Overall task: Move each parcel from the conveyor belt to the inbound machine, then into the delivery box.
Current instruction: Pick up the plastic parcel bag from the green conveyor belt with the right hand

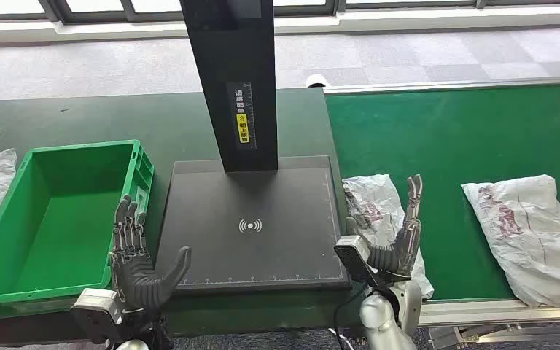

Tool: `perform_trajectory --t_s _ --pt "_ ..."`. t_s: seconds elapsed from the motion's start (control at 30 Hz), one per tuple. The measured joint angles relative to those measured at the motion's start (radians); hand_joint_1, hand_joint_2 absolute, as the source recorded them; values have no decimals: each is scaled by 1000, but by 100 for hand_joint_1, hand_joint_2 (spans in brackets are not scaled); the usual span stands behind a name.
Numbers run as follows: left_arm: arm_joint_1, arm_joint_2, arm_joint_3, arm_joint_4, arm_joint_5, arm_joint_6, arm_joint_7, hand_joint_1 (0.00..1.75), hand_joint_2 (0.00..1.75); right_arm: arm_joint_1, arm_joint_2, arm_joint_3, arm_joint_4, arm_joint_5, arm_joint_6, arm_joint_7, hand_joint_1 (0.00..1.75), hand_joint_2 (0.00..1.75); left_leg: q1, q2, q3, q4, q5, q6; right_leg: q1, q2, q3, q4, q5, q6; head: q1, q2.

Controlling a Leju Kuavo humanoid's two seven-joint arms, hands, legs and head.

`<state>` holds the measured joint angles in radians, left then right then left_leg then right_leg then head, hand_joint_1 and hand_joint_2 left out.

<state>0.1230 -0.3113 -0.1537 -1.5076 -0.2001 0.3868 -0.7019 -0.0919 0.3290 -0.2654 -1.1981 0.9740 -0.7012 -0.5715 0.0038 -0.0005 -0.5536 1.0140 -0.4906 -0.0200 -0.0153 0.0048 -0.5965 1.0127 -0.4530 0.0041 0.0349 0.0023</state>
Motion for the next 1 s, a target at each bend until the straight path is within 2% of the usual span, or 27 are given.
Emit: perform_trajectory --t_s 0.07,0.17,0.27,0.33,0.53,1.0 --pt "0 0 0 0 2 0 0 0 175 -19 0 -40 14 88 0 37 0 175 0 0 0 0 0 0 0 0 0 0 0 0 0 0" --pt "1 2 0 -1 13 4 0 0 175 -69 -7 -162 62 335 0 172 0 175 0 -1 0 0 0 1 -1 0 0 0 0 0 0 0" --pt "5 5 0 -6 25 17 0 0 175 -107 -31 -252 111 458 0 281 0 175 0 -1 0 1 0 1 -2 0 0 0 1 1 0 0" --pt "8 7 0 -10 30 22 0 0 175 -125 -49 -292 138 479 0 312 0 175 0 -1 0 1 0 1 -2 0 0 0 1 1 0 0" --pt "13 8 0 -16 31 26 0 0 175 -148 -69 -346 177 489 0 322 0 175 0 -1 0 1 0 1 -1 0 0 0 1 1 0 0" --pt "15 10 0 -17 33 28 0 0 175 -159 -82 -367 208 489 0 332 0 175 0 -1 0 1 0 1 -2 0 0 0 1 1 0 0"
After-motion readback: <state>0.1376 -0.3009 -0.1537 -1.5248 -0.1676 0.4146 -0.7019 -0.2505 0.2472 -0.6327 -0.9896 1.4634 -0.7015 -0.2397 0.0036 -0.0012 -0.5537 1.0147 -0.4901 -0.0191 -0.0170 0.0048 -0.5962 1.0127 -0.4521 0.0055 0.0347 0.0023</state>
